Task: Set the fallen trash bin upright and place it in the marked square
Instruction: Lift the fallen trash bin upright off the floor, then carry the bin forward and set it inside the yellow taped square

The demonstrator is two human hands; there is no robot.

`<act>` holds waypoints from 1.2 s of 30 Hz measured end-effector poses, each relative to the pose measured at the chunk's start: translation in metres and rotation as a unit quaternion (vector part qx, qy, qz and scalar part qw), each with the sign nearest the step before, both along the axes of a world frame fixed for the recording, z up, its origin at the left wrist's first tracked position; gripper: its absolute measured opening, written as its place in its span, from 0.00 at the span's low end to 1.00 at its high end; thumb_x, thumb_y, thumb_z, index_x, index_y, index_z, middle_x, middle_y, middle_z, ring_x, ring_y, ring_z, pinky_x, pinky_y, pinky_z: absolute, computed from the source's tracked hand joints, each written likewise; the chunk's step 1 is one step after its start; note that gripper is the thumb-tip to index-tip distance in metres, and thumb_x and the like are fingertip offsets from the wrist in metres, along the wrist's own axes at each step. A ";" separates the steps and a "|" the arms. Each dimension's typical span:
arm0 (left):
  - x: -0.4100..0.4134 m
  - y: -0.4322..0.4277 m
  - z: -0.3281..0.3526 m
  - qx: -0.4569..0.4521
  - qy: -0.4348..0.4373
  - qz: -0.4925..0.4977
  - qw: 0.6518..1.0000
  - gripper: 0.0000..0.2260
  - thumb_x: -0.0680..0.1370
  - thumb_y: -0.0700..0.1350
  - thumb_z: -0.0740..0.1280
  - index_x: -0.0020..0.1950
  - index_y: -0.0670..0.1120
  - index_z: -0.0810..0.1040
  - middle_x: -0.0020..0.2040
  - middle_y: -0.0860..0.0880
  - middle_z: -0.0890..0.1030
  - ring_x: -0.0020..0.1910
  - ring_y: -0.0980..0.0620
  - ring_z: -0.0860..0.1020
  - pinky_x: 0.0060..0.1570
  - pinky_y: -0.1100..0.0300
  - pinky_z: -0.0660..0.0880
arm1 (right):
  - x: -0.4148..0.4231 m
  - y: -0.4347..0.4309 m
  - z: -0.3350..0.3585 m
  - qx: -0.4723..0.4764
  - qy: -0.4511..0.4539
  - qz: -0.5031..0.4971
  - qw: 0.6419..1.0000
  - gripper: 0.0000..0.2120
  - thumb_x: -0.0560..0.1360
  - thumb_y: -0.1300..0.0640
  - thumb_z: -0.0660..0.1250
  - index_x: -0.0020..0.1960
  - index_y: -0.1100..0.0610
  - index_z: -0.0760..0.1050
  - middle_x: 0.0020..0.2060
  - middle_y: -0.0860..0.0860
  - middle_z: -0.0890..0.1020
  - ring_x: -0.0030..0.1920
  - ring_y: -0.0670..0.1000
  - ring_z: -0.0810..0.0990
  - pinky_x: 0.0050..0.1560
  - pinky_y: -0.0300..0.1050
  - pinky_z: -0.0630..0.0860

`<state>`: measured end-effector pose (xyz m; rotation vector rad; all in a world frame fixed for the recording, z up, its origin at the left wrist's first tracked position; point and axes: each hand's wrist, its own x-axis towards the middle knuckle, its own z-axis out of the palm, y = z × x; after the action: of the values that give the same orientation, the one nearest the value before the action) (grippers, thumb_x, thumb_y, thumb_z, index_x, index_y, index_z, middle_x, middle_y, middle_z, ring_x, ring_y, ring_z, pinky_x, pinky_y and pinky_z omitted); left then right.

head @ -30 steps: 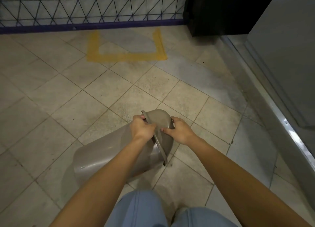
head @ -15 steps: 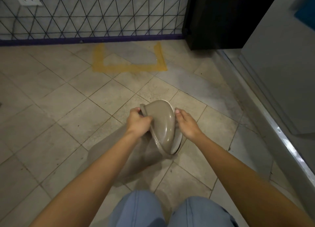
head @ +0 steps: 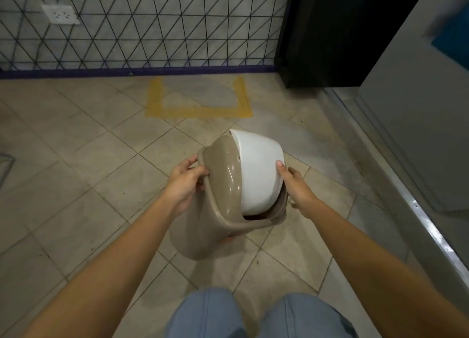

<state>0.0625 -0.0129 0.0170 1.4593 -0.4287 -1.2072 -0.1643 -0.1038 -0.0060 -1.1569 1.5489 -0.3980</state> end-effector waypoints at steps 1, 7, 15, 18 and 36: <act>0.002 0.003 -0.001 -0.003 0.010 0.001 1.000 0.24 0.73 0.31 0.63 0.70 0.41 0.69 0.42 0.45 0.79 0.36 0.54 0.76 0.39 0.59 0.74 | 0.001 0.002 0.001 0.024 -0.014 0.002 1.000 0.47 0.63 0.23 0.56 0.75 0.46 0.53 0.73 0.52 0.65 0.69 0.58 0.66 0.65 0.62 0.64; 0.009 0.012 -0.002 -0.014 0.034 0.011 0.999 0.23 0.75 0.31 0.61 0.70 0.42 0.69 0.44 0.45 0.78 0.39 0.52 0.74 0.45 0.57 0.74 | 0.009 0.009 -0.002 0.098 -0.072 0.022 0.992 0.45 0.63 0.21 0.52 0.73 0.46 0.61 0.65 0.50 0.72 0.62 0.56 0.69 0.61 0.60 0.66; 0.029 0.021 -0.008 0.004 0.018 0.018 1.000 0.24 0.74 0.30 0.60 0.69 0.44 0.71 0.37 0.48 0.79 0.32 0.55 0.75 0.39 0.60 0.74 | 0.013 0.014 0.007 0.068 -0.067 0.061 0.994 0.31 0.64 0.23 0.55 0.54 0.44 0.72 0.48 0.42 0.78 0.50 0.48 0.75 0.49 0.49 0.70; 0.034 0.025 -0.013 0.012 -0.006 0.011 1.000 0.25 0.73 0.31 0.60 0.69 0.44 0.70 0.37 0.48 0.79 0.35 0.52 0.75 0.36 0.60 0.74 | 0.011 0.016 0.011 0.057 -0.062 0.068 0.994 0.45 0.54 0.20 0.57 0.62 0.48 0.72 0.55 0.49 0.78 0.55 0.52 0.76 0.50 0.50 0.73; 0.030 0.039 -0.030 0.030 -0.089 0.013 0.995 0.24 0.75 0.31 0.64 0.70 0.41 0.68 0.62 0.40 0.77 0.58 0.43 0.77 0.58 0.49 0.74 | 0.004 0.034 0.015 0.014 -0.059 0.088 0.994 0.35 0.62 0.28 0.64 0.62 0.46 0.66 0.51 0.47 0.77 0.50 0.50 0.78 0.39 0.44 0.74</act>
<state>0.0921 0.0265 -0.0127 1.6273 -0.4950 -1.0814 -0.1606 -0.0702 0.0090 -1.2153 1.3352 -0.3195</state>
